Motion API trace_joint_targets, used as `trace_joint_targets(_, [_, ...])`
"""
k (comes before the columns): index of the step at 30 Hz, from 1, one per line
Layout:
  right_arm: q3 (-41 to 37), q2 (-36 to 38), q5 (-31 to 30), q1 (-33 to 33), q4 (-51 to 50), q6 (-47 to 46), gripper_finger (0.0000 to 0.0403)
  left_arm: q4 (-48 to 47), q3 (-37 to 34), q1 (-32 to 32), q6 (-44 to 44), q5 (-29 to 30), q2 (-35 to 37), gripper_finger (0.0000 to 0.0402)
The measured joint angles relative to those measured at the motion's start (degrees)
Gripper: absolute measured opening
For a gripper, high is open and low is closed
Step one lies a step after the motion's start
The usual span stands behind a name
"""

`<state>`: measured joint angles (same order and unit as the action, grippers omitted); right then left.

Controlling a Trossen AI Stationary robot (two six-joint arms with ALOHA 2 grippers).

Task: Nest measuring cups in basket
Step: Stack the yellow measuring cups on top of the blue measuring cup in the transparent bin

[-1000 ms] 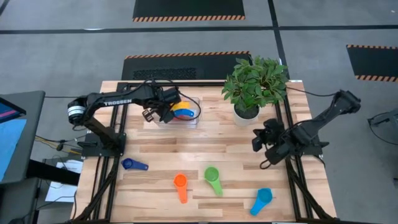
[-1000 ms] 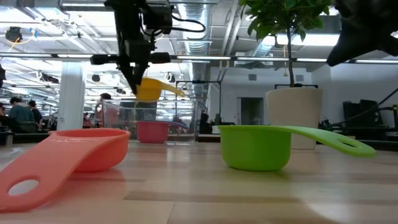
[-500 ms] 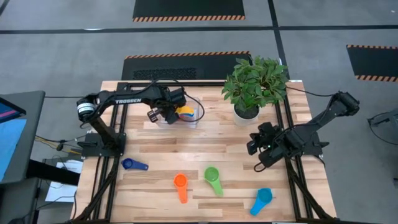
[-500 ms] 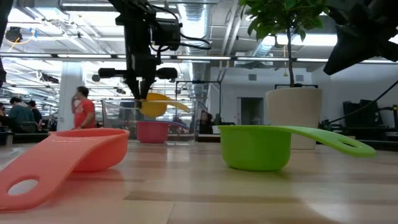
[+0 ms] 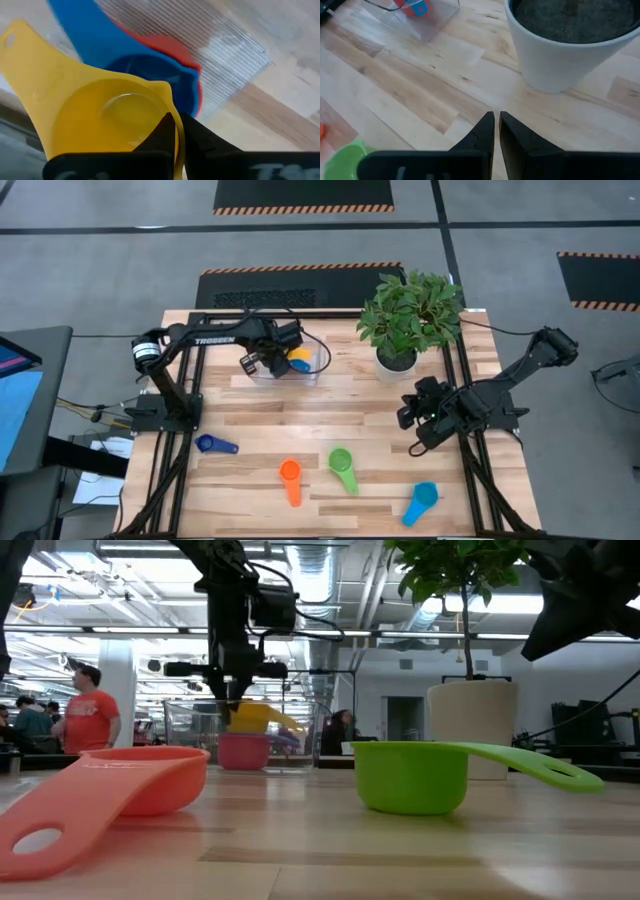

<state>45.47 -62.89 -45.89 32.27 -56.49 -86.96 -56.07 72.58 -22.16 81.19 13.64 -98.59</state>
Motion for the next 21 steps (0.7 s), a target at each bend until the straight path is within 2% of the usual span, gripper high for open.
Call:
trace_joint_targets(7, [0.0,0.0,1.0,0.0,-0.4,0.3,0.0054,-2.6,0.7,-0.3,1.4,-2.9,0.0,0.0])
trace_joint_targets(13, [0.0,0.0,1.0,0.0,-1.6,0.4,0.0054,-3.4,0.7,-0.3,1.7,-2.9,0.0,0.0001])
trace_joint_targets(21, [0.0,0.0,1.0,0.0,-1.6,0.5,0.0054,-2.9,0.7,-0.3,-0.2,-3.2,0.0,0.0035])
